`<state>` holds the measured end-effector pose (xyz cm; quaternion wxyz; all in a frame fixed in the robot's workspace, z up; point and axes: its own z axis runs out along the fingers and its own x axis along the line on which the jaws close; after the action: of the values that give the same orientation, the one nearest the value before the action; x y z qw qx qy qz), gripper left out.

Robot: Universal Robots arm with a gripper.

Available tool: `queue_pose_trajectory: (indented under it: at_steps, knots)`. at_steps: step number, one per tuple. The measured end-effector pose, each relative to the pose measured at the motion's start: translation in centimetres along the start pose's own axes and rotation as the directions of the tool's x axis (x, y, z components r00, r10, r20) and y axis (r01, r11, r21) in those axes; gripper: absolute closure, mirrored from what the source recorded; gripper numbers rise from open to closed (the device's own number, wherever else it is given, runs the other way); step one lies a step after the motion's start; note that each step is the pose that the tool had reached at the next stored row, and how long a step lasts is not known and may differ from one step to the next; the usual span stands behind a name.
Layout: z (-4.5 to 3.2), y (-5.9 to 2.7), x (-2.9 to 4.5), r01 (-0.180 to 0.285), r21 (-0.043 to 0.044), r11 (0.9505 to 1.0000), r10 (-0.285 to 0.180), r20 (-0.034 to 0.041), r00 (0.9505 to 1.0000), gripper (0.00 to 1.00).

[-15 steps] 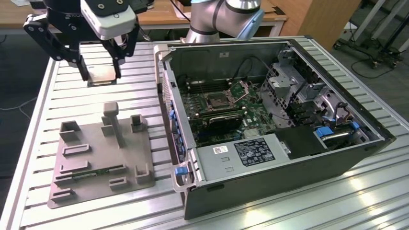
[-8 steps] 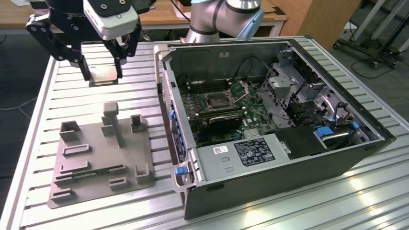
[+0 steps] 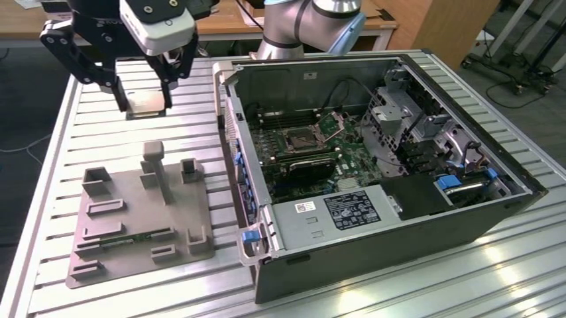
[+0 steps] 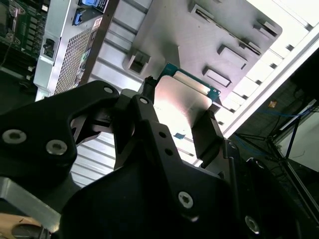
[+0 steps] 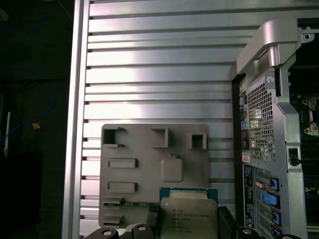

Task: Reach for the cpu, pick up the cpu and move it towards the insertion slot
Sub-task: 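Pick up the cpu and move it towards the insertion slot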

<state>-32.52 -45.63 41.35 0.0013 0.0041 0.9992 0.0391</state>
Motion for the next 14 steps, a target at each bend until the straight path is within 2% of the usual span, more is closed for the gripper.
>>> queue_pose_trajectory:
  at_steps: [14]
  knots:
    - [0.05,0.0,-0.46,0.0,0.0,1.0,0.0,0.0,1.0,0.46]
